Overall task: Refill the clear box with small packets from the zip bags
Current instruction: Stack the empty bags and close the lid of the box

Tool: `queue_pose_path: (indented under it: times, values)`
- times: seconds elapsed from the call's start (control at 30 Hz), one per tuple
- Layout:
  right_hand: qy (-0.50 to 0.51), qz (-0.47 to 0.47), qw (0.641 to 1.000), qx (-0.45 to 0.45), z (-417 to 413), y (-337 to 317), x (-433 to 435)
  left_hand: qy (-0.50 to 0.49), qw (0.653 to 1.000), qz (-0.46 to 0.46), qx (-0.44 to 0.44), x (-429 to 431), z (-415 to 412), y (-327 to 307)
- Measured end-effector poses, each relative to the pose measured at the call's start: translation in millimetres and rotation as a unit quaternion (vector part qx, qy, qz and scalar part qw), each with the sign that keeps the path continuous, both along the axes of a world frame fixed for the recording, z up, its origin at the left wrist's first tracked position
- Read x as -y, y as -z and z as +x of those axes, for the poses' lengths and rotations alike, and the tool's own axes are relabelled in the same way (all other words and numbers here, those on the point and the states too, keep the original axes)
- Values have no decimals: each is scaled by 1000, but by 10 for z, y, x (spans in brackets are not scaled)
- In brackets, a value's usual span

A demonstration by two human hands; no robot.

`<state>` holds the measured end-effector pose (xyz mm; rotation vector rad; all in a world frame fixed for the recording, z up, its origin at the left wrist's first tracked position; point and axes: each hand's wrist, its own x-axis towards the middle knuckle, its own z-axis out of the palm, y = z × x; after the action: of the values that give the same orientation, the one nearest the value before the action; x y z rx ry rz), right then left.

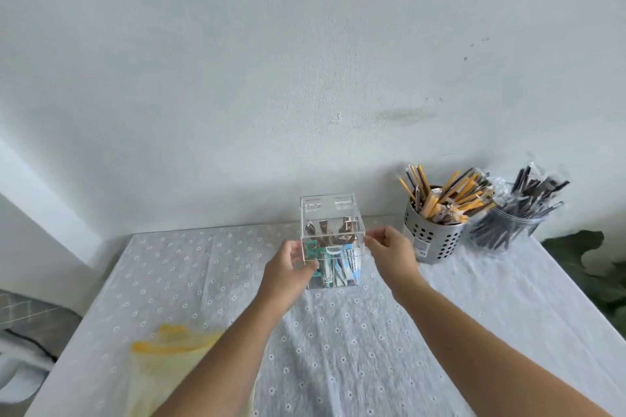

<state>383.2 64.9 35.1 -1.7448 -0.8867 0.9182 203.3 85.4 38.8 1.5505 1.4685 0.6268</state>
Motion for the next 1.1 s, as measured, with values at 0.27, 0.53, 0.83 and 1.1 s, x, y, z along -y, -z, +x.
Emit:
queue_pose_path:
  times: [0.27,0.53,0.83,1.1]
  values:
    - [-64,117,949,286,-19,37,-31,-27,942,311,-119,-89,78,11]
    - [-121,282,846,436,151,384,-195,44,900,396,-175,-236,131,246]
    - [-122,281,836,455,271,362,-736,9,913,367,-176,-747,302,171]
    - [-154,225,850,451,267,284,-885,-5,919,331,-214,-893,382,87]
